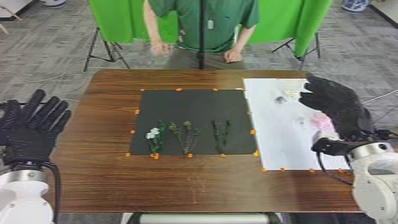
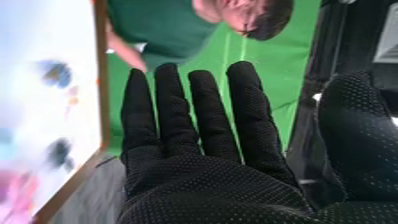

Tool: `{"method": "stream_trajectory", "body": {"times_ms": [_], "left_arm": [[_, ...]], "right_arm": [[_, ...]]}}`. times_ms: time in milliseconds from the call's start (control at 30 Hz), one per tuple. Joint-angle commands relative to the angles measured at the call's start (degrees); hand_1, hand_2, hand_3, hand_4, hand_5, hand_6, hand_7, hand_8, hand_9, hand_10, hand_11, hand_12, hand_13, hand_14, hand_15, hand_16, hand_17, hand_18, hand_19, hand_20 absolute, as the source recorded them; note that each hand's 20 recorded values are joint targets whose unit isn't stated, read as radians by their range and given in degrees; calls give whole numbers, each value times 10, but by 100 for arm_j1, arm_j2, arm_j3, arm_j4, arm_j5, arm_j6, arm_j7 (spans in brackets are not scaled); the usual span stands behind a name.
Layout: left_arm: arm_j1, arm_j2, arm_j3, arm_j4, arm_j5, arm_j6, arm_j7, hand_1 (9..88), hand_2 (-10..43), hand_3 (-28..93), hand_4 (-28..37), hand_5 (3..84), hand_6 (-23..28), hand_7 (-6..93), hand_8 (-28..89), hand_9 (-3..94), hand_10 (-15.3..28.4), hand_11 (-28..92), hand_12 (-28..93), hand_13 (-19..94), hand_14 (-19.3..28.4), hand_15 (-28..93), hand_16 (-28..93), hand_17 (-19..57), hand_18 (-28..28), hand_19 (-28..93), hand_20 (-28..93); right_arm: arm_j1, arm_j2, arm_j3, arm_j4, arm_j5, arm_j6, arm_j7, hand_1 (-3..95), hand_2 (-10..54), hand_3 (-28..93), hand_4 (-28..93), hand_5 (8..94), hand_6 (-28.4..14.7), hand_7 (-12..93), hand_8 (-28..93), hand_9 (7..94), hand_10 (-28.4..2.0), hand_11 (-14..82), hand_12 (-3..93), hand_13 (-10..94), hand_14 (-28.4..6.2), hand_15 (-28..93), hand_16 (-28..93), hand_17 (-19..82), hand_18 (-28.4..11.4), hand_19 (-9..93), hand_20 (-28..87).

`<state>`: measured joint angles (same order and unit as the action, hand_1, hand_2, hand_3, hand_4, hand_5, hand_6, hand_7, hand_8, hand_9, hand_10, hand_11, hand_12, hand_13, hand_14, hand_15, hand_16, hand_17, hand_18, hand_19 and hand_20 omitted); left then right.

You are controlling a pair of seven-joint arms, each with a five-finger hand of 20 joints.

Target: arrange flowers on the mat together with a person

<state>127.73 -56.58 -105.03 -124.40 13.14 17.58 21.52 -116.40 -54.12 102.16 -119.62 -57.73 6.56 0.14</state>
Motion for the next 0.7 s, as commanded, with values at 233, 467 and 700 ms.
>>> {"method": "stream_trajectory", "body": {"times_ms": [233,467,700], "left_arm": [[146,-49,10,-14,-14,-30,51,235,151,681,-283,388,83,104,-93,371,168,222,98,271,159,346,-73,-41,166,373,106],[145,-27,-11,-12,-32,24,26,236,150,681,-283,392,84,104,-93,372,169,222,99,272,159,346,-72,-41,167,373,107],[134,-35,9,1,-25,23,11,237,149,682,-283,392,84,106,-93,373,170,222,99,271,159,345,-72,-41,167,374,107]], "right_arm": [[-88,-130,96,-66,-6,26,-5,187,104,737,-223,406,-28,141,-95,406,-139,45,158,327,-143,148,226,155,-161,299,163],[-93,-201,153,-71,-95,7,82,228,29,737,-215,394,-32,145,-94,405,-136,46,162,327,-140,146,233,153,-161,300,164],[-36,-263,199,-27,-153,-88,143,238,17,738,-215,389,-31,150,-97,404,-136,48,163,328,-137,146,234,154,-160,303,164]]}}
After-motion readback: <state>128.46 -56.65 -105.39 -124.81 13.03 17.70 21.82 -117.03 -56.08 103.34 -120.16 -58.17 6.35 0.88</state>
